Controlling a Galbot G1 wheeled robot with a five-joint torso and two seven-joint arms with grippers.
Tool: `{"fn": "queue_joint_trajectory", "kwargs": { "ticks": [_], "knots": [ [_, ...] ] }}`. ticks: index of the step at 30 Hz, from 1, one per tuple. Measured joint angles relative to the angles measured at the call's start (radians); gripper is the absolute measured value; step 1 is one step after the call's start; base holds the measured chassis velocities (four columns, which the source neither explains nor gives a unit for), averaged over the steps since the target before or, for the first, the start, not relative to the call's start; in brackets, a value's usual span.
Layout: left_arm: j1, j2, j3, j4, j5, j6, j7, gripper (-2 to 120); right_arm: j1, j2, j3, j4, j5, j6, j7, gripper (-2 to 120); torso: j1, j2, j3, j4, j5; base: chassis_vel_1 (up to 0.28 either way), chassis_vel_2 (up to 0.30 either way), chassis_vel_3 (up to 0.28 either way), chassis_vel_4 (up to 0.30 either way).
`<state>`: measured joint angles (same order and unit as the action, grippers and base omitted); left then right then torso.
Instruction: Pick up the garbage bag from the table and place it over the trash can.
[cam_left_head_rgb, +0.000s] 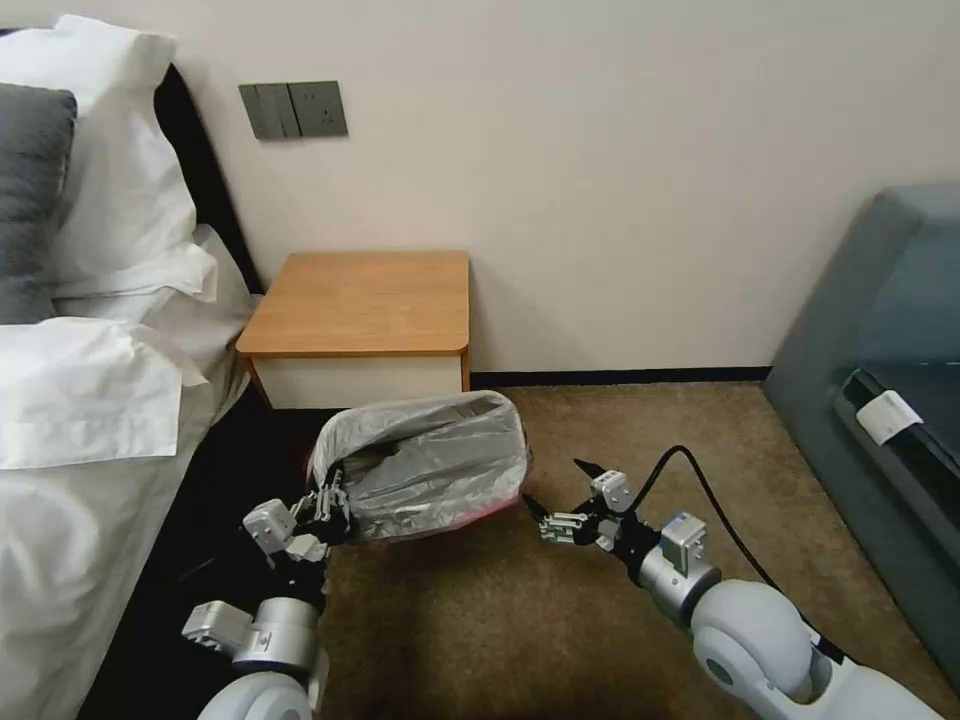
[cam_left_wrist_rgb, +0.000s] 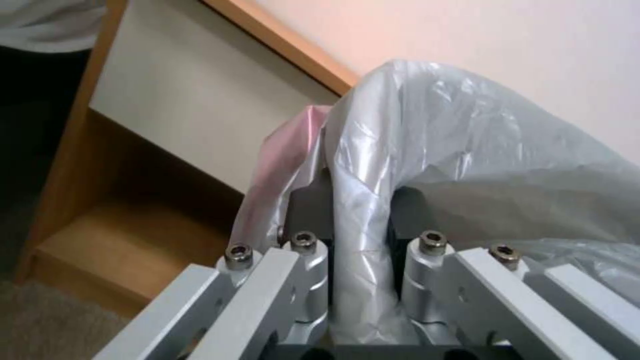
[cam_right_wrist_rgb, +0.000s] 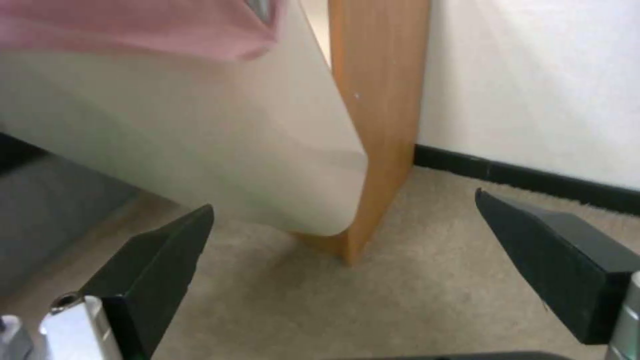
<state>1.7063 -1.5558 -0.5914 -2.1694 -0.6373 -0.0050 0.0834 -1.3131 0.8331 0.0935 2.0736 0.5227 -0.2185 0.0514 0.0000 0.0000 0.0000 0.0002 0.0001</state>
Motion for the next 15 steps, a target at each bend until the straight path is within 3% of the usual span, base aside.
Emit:
{"fn": "queue_joint_trajectory", "kwargs": {
  "ticks": [7,11,12,13,15],
  "knots": [
    [-0.011,-0.013,-0.031,0.009,-0.018,0.001,-0.002,11,-0.155,0.043,0.065,0.108,0.05,0.028,0.03,100,0.0,0.0,0.0,-0.0002,-0.0001,0.0,0.0,0.0,0.0],
    [-0.011,-0.013,-0.031,0.009,-0.018,0.001,-0.002,11,-0.155,0.043,0.065,0.108,0.05,0.028,0.03,100,0.0,0.0,0.0,-0.0002,-0.0001,0.0,0.0,0.0,0.0],
    [-0.021,-0.014,-0.042,0.025,-0.026,0.0,-0.002,11,-0.262,0.124,0.052,0.234,0.265,0.01,0.086,100,0.0,0.0,0.0,-0.0003,-0.0003,0.0,0.0,0.0,0.0],
    [-0.021,-0.014,-0.042,0.025,-0.026,0.0,-0.002,11,-0.262,0.124,0.052,0.234,0.265,0.01,0.086,100,0.0,0.0,0.0,-0.0003,-0.0003,0.0,0.0,0.0,0.0],
    [-0.026,-0.015,-0.042,0.03,-0.026,0.0,-0.002,11,-0.233,0.202,0.006,0.275,0.444,-0.012,0.164,100,0.0,0.0,0.0,-0.0001,-0.0002,0.0,0.0,0.0,0.0]
  ]
}}
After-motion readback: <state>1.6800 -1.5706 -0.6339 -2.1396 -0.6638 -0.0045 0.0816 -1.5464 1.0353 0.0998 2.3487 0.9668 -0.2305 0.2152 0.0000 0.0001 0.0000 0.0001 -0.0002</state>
